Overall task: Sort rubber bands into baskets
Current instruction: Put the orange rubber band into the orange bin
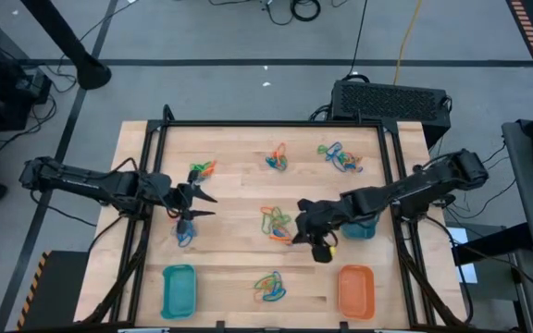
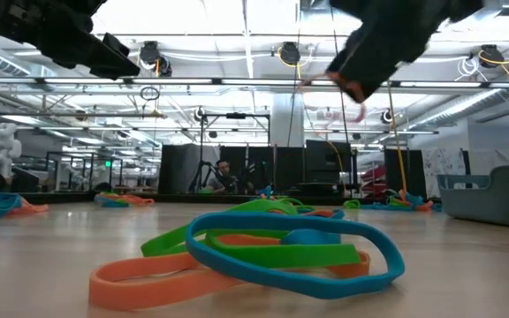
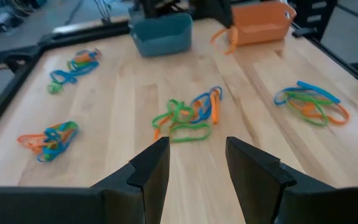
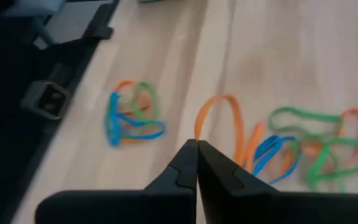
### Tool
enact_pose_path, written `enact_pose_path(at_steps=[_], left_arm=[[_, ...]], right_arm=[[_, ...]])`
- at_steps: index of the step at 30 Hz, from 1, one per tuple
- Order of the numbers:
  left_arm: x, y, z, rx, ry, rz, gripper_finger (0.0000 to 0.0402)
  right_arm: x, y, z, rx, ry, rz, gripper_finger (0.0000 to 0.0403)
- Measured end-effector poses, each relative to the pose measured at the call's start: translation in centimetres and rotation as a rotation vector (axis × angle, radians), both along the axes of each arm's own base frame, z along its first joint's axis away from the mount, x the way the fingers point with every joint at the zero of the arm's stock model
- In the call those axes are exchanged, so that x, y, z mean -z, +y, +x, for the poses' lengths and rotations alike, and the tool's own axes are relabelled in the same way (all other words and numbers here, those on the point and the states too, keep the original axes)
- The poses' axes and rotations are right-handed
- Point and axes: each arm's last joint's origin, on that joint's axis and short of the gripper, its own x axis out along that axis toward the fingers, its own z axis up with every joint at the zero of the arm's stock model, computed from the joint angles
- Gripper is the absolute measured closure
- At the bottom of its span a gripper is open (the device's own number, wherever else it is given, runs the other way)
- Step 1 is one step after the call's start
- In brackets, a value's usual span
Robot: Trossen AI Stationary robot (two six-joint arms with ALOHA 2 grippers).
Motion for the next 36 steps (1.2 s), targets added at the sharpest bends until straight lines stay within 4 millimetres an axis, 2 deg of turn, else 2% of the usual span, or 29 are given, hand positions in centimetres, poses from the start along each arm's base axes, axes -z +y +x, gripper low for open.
enact_pose_path(at_steps=[12,16,21,26,31,36], left_arm=[[-0.5,1.1,-0.4,-0.044,-0.065,0.066,0.0238],[-0.4,1.6,-0.4,-0.066,-0.06,0.098,0.0238],[-0.9,2.3,-0.3,-0.105,-0.11,0.078,0.0238],[-1.4,2.1,0.6,-0.007,-0.213,-0.038,0.0238],[-0.4,2.0,1.7,0.015,-0.151,-0.071,0.0238],[0.5,2.0,2.5,0.004,-0.092,-0.097,0.0238]], right_arm=[[-2.3,4.8,-4.6,0.12,0.243,0.366,0.0402],[-1.8,6.4,-6.2,0.201,0.424,0.45,0.0402],[-0.8,8.0,-8.7,0.322,0.642,0.447,0.0402],[-0.6,9.4,-10.2,0.379,0.682,0.437,0.0402],[-0.1,10.5,-11.2,0.397,0.727,0.425,0.0402],[1.5,11.7,-11.3,0.394,0.769,0.362,0.0402]])
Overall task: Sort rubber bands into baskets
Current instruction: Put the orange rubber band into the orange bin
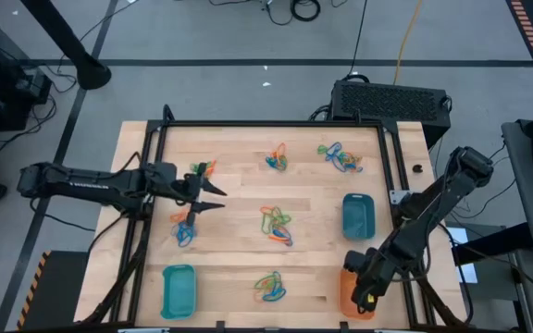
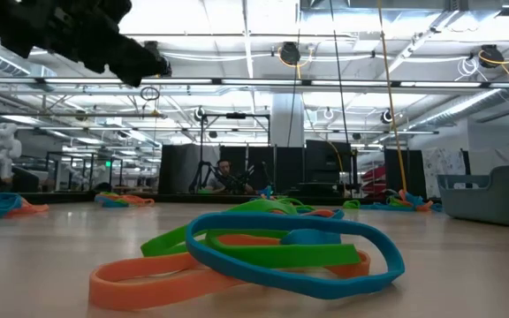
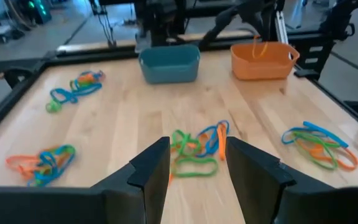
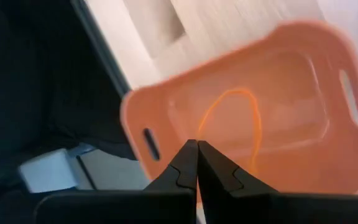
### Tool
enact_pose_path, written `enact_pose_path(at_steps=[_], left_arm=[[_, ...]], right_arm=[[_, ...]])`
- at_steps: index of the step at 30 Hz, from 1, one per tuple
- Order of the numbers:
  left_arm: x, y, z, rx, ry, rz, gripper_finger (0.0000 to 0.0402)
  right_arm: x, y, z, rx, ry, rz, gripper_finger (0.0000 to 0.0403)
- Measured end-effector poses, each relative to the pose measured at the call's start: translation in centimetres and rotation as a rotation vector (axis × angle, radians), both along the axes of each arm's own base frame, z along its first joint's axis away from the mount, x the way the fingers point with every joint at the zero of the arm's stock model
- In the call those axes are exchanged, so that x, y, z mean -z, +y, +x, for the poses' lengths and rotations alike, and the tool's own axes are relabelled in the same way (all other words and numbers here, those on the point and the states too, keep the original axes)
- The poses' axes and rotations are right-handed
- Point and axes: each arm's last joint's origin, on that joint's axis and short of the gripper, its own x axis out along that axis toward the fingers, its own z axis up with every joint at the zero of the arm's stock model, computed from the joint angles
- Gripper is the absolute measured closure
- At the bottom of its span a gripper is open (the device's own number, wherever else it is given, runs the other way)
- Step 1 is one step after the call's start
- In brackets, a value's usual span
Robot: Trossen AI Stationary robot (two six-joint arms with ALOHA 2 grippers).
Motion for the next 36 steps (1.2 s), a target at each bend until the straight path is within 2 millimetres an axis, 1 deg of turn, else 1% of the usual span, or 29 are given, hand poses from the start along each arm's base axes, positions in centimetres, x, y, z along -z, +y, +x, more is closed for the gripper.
enact_pose_path(at_steps=[6,11,19,24,26,29,33,36], left_arm=[[0.4,-0.1,0.4,-0.011,0.024,-0.049,0.0238],[0.3,-0.5,0.5,0.013,0.017,-0.049,0.0238],[0.4,-1.4,0.5,0.061,0.021,-0.048,0.0238],[0.4,-1.4,0.5,0.066,0.02,-0.039,0.0238],[0.4,-1.4,0.5,0.066,0.02,-0.038,0.0238],[0.4,-1.4,0.5,0.07,0.02,-0.025,0.0238],[0.4,-1.4,0.5,0.071,0.019,-0.023,0.0238],[0.4,-1.4,0.5,0.071,0.02,-0.023,0.0238]], right_arm=[[1.9,0.5,0.4,-0.007,0.056,-0.061,0.0402],[2.5,0.6,0.5,0.024,0.091,-0.077,0.0398],[2.5,0.6,0.5,0.044,0.103,-0.067,0.0342],[1.9,0.6,0.2,0.003,0.157,0.011,0.0315],[1.3,0.5,0.2,0.009,0.122,0.027,0.0312],[0.1,-0.1,0.7,0.06,0.003,0.025,0.0313],[-1.2,-1.0,2.1,0.122,-0.206,0.004,0.0315],[-1.4,-1.3,3.5,0.082,-0.35,-0.035,0.0316]])
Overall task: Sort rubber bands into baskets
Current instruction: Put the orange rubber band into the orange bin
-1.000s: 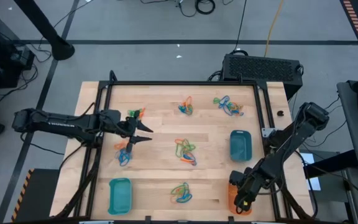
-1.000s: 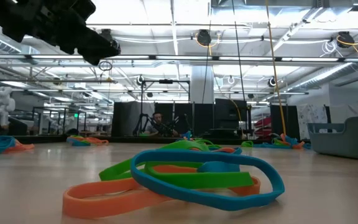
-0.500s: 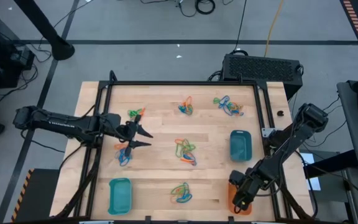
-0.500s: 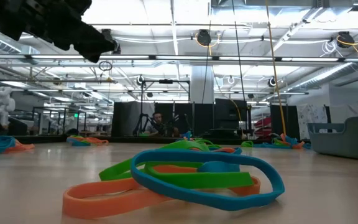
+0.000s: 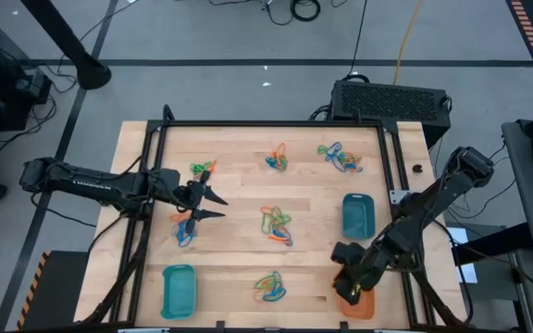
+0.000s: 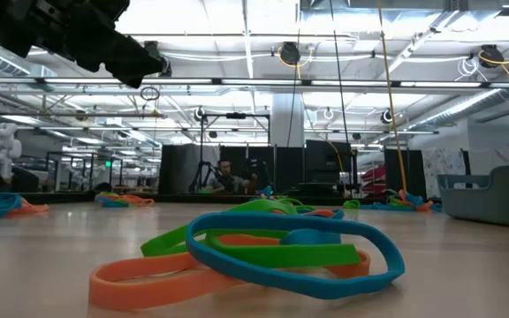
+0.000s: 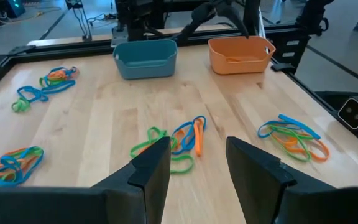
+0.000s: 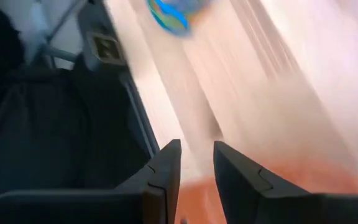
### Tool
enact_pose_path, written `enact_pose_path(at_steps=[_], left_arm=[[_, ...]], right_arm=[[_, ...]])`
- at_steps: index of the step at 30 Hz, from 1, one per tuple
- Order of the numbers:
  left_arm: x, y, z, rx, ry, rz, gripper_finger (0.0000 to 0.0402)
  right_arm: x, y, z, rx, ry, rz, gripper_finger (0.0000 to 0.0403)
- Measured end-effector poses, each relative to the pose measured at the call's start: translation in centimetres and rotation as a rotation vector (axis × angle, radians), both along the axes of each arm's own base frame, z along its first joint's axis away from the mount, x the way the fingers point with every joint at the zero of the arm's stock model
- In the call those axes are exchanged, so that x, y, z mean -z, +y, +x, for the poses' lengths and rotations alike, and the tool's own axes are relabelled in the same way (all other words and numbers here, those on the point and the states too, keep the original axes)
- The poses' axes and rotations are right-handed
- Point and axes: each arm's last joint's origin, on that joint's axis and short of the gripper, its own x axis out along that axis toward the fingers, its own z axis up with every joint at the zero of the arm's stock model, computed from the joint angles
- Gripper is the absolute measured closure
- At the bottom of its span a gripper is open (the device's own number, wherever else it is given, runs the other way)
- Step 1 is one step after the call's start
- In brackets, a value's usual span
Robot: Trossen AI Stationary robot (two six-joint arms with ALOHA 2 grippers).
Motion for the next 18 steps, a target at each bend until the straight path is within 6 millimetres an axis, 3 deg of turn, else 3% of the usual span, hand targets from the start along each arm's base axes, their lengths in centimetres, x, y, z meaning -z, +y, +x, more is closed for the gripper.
enact_pose_path(at_steps=[8,18], left_arm=[[0.4,0.0,-0.1,-0.008,0.045,-0.024,0.0238],[0.5,0.0,-0.2,-0.017,0.072,-0.046,0.0238]], right_arm=[[1.1,-1.8,4.2,-0.109,-0.222,-0.206,0.0316],[0.9,-8.9,7.3,-0.133,-0.28,-0.513,0.0316]])
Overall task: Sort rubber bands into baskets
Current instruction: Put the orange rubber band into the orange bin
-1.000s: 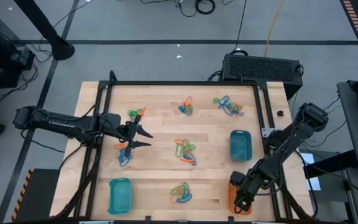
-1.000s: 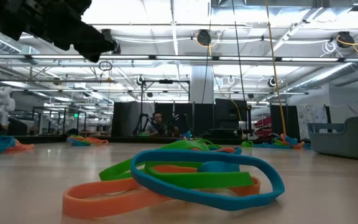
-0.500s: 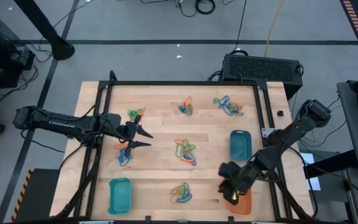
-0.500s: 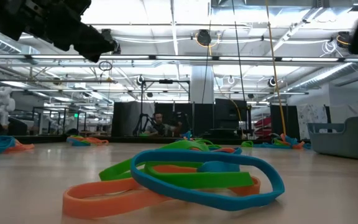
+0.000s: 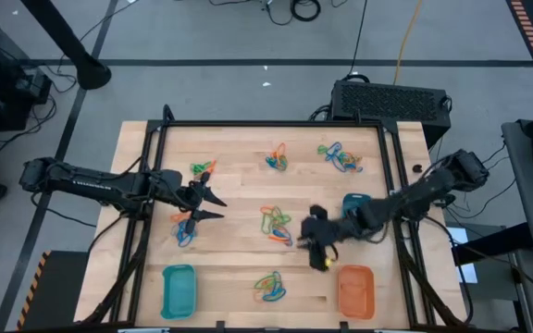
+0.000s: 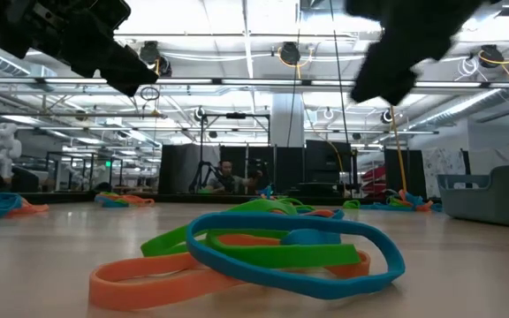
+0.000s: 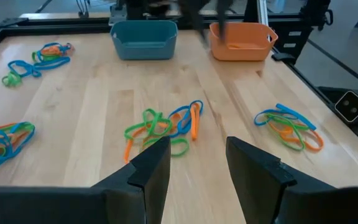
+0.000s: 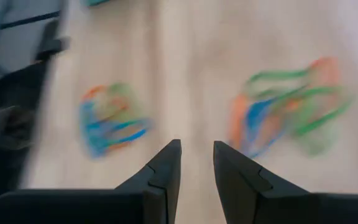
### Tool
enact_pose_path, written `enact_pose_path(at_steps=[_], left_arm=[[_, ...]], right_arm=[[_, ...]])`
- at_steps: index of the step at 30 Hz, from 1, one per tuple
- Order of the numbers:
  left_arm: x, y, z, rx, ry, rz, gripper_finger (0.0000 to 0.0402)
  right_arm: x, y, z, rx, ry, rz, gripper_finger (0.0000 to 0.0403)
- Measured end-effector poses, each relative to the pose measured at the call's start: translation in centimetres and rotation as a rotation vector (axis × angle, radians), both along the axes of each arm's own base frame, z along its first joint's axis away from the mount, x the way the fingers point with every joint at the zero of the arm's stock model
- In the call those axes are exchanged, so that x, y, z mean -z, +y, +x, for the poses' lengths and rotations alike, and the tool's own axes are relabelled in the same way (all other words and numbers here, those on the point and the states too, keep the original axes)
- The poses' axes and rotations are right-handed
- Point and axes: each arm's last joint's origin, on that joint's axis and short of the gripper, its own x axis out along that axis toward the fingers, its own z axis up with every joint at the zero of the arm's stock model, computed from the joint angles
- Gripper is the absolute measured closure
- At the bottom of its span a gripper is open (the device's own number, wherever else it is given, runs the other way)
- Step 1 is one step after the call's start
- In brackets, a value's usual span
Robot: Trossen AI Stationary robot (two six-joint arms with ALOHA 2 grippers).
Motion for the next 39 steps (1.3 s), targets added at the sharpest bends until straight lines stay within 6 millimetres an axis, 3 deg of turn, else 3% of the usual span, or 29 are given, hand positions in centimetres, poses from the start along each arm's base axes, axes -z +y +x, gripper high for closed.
enact_pose_path(at_steps=[7,13,17,23,30,39], left_arm=[[0.0,0.0,0.0,0.0,0.005,0.0,0.0238],[0.2,0.0,-0.1,0.0,0.019,0.001,0.0238],[0.2,0.0,-0.1,0.0,0.018,0.001,0.0238],[0.1,0.0,-0.1,0.0,0.014,0.011,0.0238],[0.1,0.0,-0.1,-0.001,0.013,0.012,0.0238],[0.1,0.0,-0.1,0.005,0.01,0.028,0.0238]], right_arm=[[0.1,-8.3,1.4,0.158,0.019,-0.11,0.0316],[0.0,-15.9,1.0,0.358,0.007,0.01,0.0316],[0.1,-19.8,-0.1,0.494,-0.002,0.099,0.0316],[1.5,-22.8,0.3,0.54,-0.047,0.181,0.0316],[5.0,-26.5,0.6,0.693,0.002,0.243,0.0316],[6.6,-28.6,4.1,0.666,0.08,0.233,0.0316]])
